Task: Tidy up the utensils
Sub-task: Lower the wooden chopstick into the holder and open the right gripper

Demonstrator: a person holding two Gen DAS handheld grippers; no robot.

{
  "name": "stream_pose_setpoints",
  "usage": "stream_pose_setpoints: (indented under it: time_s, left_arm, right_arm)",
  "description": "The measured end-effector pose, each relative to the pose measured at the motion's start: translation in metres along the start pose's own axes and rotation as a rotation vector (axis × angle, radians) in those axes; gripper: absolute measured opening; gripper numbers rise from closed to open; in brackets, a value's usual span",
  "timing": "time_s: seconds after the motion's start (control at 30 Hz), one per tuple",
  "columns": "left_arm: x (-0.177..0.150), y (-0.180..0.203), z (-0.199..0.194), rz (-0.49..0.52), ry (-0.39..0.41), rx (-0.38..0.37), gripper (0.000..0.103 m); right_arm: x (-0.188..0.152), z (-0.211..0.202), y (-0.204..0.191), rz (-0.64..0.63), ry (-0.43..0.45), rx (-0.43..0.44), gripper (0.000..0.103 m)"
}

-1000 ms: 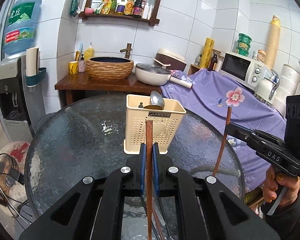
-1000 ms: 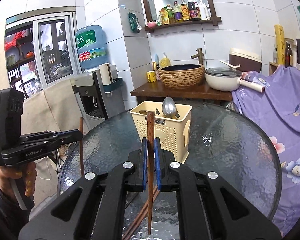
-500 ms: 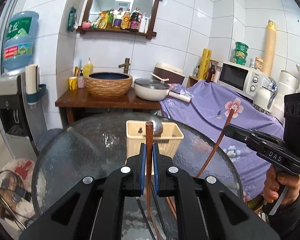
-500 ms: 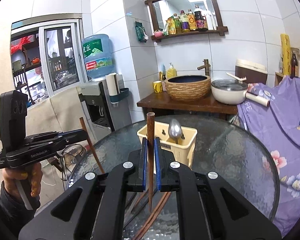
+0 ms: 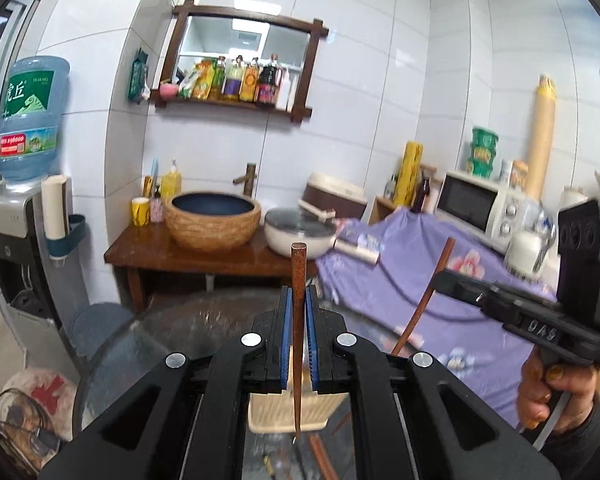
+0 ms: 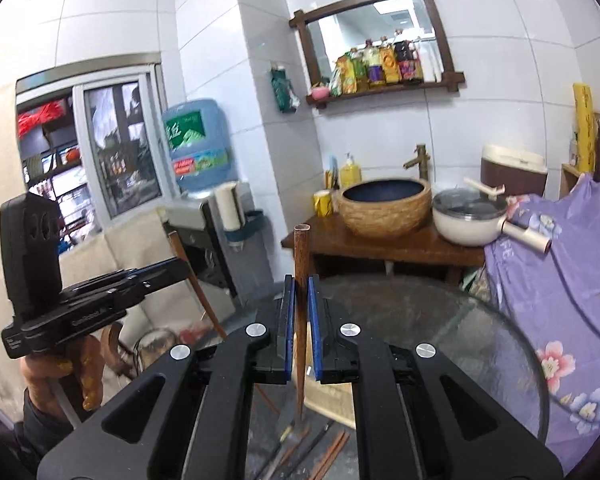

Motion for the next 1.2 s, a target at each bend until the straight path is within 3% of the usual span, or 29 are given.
stream_pose_setpoints:
  time_s: [0.13,0.3,0.43,0.77,1.2]
  left_arm:
    - [0.039,-0.005,0.013,0.025,0.067,0.076,0.007]
    - [0.041,-0.016,0.037,0.008,0.089,0.11,0.007]
    - [0.018,-0.024,0.059,0.02,0.077,0.142,0.007]
    - [-0.058,-0.046,0.104,-0.035,-0.076,0.146,0.007]
    - [-0.09,-0.051,0.116,-0.046,-0.134,0.161,0.007]
  right_arm:
    - [0.036,0.008,0.009,-0.018,0.053,-0.067,0.008]
    - [0.039,0.031,0.031,0.003,0.081,-0.137,0.008]
    - [0.014,0.052,0.044,0.017,0.054,-0.161,0.008]
    - [-0.05,0.089,0.057,0.049,-0.042,-0.167,0.008]
    - [-0.078,0.101,0.064,0.047,-0.08,-0.203,0.008]
Point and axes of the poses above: each gripper's, at about its wrist camera, not at the fingertips, and z roughly the way its jaws point, y to its right, x to its top, the point moved 9 cm from there along z, roughly the way its jaws point, and after that the axes turned 6 degrees about -x, right-handed, at the moved point
